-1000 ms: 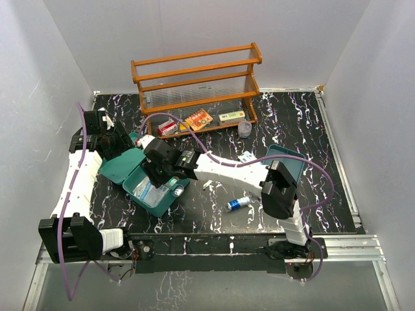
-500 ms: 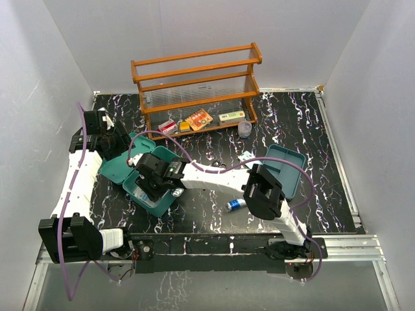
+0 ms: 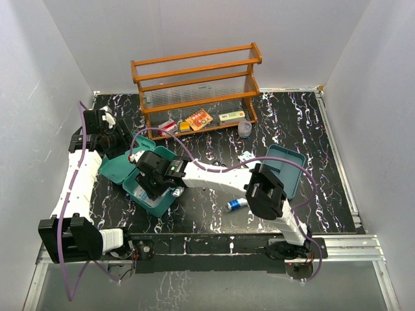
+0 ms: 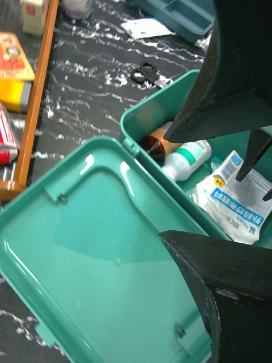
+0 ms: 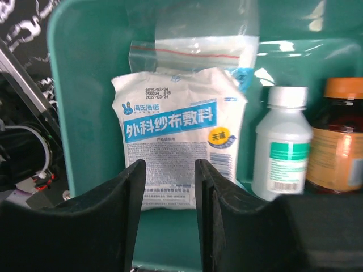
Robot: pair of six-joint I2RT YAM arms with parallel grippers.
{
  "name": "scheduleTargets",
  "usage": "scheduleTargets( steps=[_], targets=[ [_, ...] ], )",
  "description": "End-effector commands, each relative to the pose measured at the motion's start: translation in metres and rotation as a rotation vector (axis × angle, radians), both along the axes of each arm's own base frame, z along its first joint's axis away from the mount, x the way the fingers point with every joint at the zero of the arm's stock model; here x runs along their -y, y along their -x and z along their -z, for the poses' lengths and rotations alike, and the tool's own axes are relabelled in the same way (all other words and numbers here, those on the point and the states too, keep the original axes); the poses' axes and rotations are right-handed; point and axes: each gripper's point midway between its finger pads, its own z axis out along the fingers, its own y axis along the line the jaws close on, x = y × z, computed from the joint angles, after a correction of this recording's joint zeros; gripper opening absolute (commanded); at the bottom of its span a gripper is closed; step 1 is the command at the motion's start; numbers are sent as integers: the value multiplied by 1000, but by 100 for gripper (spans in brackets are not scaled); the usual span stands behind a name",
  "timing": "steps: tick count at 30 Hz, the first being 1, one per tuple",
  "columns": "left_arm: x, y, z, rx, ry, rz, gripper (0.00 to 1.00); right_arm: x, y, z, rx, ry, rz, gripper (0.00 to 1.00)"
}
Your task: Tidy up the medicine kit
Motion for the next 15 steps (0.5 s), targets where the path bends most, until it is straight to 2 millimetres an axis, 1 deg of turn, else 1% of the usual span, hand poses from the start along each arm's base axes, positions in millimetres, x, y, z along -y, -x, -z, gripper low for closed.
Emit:
scheduleTargets(
  steps=[1,4,5,6,8,10,11,13,15],
  targets=[
    [22,-15,-45,154,50,140,62,6,-34,-124,139,-258,145,39],
    [31,-19,-56,192,64,193,63,31,-51,-147,192,-304,262,43],
    [34,-20,-60,204,71,212,63,43,-59,-152,208,-315,317,46],
    [38,-22,-63,216,80,230,63,56,-65,-153,217,-319,374,48],
    [47,-23,-73,244,107,274,63,87,-79,-160,224,-347,490,51],
    [60,-24,-83,273,142,330,63,119,-92,-159,206,-369,612,53],
    [66,-24,-86,284,150,353,63,137,-98,-154,190,-372,683,54],
    [83,-22,-95,305,188,423,65,176,-108,-144,143,-387,843,57],
    [103,-17,-100,317,223,496,67,218,-113,-132,88,-396,1025,58]
  ],
)
